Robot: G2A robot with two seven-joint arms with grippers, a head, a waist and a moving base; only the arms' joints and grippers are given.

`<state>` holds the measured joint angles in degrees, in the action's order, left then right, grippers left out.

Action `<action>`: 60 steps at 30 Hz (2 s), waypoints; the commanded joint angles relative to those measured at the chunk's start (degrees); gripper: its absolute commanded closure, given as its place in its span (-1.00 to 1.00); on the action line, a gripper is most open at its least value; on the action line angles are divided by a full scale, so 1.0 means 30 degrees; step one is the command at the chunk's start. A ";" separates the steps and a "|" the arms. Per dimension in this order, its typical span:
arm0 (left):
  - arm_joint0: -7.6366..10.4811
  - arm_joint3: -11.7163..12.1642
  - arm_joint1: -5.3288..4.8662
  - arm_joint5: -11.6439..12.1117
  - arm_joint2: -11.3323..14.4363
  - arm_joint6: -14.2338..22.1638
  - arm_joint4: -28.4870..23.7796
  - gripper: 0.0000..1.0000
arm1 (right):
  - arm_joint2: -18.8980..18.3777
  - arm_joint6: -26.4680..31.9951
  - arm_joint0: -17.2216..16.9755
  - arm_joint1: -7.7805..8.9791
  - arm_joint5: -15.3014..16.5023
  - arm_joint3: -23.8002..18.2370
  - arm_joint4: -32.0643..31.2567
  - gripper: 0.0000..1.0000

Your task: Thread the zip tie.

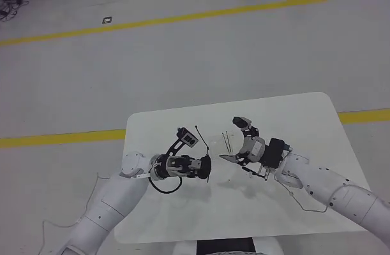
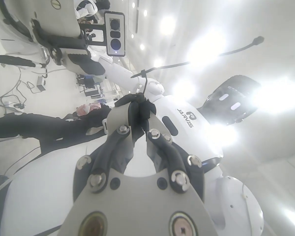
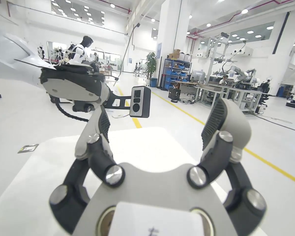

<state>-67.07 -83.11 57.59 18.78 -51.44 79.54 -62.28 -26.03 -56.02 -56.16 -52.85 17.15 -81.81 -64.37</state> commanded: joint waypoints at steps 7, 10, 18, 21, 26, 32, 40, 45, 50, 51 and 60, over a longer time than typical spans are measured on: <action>-0.0118 0.0168 0.0113 -0.0012 0.0053 0.0035 -0.0515 1.00 | 0.0194 -0.0755 0.0227 -0.1162 0.0775 0.1054 -0.0239 -0.10; -0.0118 0.0168 0.0113 -0.0012 0.0053 0.0035 -0.0515 1.00 | 0.0508 -0.0897 0.0402 -0.1600 0.0775 0.1396 -0.0203 0.02; -0.0118 0.0168 0.0113 -0.0012 0.0053 0.0035 -0.0515 1.00 | 0.1282 -0.1231 0.0957 -0.2455 0.0775 0.2223 -0.0033 0.20; -0.0118 0.0168 0.0113 -0.0012 0.0053 0.0035 -0.0515 1.00 | 0.1547 -0.1383 0.1061 -0.2639 0.0775 0.2480 0.0050 0.20; -0.0118 0.0168 0.0113 -0.0012 0.0053 0.0035 -0.0515 1.00 | 0.1862 -0.1774 0.1190 -0.2804 0.0775 0.2805 0.0162 0.24; -0.0118 0.0168 0.0113 -0.0012 0.0053 0.0035 -0.0515 1.00 | 0.2099 -0.2076 0.1303 -0.2874 0.0775 0.2879 0.0214 0.32; -0.0118 0.0168 0.0113 -0.0012 0.0053 0.0035 -0.0515 1.00 | 0.2577 -0.2399 0.1506 -0.2939 0.0775 0.2997 0.0238 0.38; -0.0118 0.0168 0.0113 -0.0012 0.0053 0.0035 -0.0515 1.00 | 0.2892 -0.2674 0.1635 -0.2975 0.0775 0.3113 0.0288 0.42; -0.0118 0.0168 0.0113 -0.0012 0.0053 0.0035 -0.0515 1.00 | 0.3069 -0.3050 0.1777 -0.2983 0.0775 0.3166 0.0191 0.52; -0.0118 0.0168 0.0113 -0.0012 0.0053 0.0035 -0.0515 1.00 | 0.3088 -0.3075 0.1793 -0.2982 0.0775 0.3170 0.0177 0.52; -0.0118 0.0168 0.0113 -0.0012 0.0053 0.0035 -0.0515 1.00 | 0.3331 -0.3176 0.1938 -0.2986 0.0775 0.3145 0.0196 0.56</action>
<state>-67.43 -82.60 57.93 18.74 -51.28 79.64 -63.83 -16.11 -65.47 -50.40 -61.80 19.48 -72.40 -63.82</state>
